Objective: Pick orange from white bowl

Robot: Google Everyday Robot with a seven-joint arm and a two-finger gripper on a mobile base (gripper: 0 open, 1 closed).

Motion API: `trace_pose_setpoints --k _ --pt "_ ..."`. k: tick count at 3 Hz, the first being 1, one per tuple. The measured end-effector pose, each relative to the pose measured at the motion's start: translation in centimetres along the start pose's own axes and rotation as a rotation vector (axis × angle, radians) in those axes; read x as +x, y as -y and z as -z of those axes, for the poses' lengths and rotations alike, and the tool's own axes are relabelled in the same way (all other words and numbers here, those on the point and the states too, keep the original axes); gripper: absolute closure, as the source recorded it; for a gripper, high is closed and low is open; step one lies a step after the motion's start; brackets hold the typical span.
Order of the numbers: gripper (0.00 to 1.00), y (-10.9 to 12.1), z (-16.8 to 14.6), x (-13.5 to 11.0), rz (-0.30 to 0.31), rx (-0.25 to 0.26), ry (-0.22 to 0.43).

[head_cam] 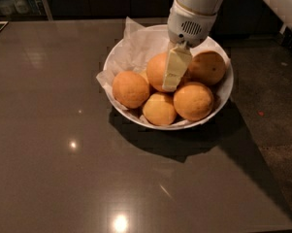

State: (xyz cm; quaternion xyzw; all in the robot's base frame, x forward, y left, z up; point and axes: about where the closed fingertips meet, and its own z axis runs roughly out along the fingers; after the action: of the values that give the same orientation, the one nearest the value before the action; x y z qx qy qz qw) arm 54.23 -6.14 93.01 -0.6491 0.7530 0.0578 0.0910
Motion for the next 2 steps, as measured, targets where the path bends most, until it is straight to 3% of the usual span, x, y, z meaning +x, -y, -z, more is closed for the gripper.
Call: trace_pose_setpoints --k 1,2 --pt "1.00 -0.4 1.3 -0.6 0.036 0.040 0.054" --pt "1.00 -1.2 3.0 -0.9 0.073 0.045 0.107"
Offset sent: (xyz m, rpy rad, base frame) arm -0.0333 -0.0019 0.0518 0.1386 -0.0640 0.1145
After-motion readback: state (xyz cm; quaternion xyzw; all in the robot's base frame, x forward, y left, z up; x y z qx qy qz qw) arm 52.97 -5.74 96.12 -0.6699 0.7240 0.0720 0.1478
